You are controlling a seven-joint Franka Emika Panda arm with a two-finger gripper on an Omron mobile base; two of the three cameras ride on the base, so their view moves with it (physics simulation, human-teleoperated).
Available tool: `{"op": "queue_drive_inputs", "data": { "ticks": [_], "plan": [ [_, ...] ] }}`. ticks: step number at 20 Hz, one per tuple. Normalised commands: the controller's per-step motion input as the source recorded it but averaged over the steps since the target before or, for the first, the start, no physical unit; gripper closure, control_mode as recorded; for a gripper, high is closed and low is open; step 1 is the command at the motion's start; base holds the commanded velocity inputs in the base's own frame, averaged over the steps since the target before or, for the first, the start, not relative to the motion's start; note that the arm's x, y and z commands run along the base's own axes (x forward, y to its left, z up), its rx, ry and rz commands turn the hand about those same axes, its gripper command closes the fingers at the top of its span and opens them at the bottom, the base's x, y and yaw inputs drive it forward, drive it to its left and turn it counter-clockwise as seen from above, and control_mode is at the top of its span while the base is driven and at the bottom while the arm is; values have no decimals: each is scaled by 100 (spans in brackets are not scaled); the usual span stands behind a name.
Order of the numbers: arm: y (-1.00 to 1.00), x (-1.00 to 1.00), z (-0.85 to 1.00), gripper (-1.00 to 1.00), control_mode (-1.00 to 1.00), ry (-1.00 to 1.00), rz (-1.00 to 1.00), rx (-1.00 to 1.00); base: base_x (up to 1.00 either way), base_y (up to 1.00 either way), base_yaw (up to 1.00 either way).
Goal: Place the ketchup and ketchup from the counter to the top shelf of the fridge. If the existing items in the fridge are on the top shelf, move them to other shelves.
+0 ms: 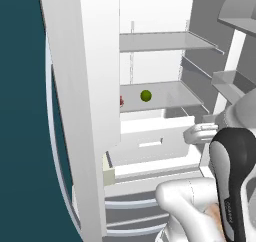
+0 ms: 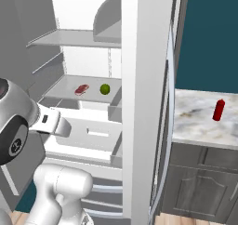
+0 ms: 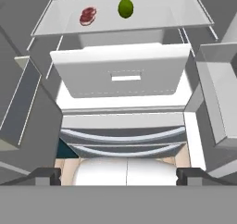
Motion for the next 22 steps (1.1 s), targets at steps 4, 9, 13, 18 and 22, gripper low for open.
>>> {"op": "queue_drive_inputs", "data": {
  "ticks": [4, 9, 13, 18, 22],
  "plan": [
    [0, -9, 0, -100, -100, 0, 0, 0, 0, 0, 0],
    [0, -12, 0, -100, 100, 0, 0, 0, -76, 0, 0],
    [0, 0, 0, -100, 100, 0, 0, 0, -100, -2, -2],
    [0, 0, 0, -100, 100, 0, 0, 0, -100, -24, -11],
    [0, 0, 0, -100, 100, 0, 0, 0, -49, -76, -15]
  ]
}}
